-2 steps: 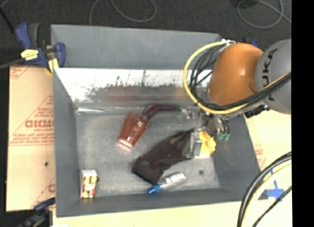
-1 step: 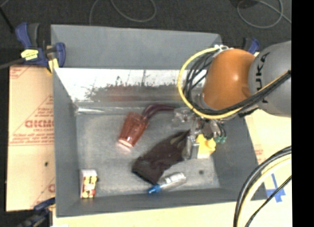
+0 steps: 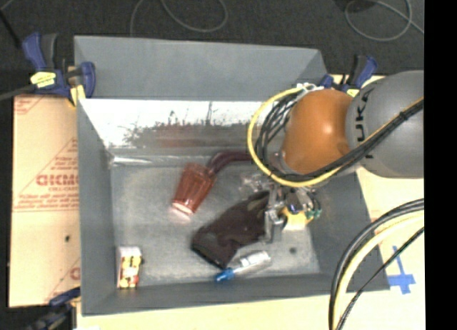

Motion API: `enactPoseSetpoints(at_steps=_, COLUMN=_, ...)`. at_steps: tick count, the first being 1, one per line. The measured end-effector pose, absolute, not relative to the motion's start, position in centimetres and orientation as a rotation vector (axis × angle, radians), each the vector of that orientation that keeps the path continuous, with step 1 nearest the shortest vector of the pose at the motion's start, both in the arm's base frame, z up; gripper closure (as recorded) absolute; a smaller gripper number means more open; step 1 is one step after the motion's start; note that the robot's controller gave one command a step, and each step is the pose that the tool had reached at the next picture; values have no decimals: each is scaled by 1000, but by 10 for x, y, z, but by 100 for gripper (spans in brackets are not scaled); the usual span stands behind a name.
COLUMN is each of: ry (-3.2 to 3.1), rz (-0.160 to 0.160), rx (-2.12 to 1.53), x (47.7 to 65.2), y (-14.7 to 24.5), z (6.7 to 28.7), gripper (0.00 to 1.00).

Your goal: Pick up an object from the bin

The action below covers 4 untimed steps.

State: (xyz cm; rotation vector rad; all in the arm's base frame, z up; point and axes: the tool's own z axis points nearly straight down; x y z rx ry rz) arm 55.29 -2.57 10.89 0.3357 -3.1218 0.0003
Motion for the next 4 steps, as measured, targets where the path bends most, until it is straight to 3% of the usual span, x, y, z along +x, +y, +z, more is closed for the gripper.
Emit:
enactPoseSetpoints(at_steps=1, ry=-3121, rz=7, rx=456, x=552, y=-3, z=132, gripper=0)
enactPoseSetpoints(at_steps=2, ry=-3126, rz=0, rx=367, x=560, y=-29, z=77, gripper=0)
enactPoseSetpoints(at_steps=3, ry=-3118, rz=8, rx=500, x=561, y=-13, z=71, gripper=100)
enactPoseSetpoints(at_steps=4, ry=-3118, rz=8, rx=499, x=561, y=-13, z=71, gripper=100)
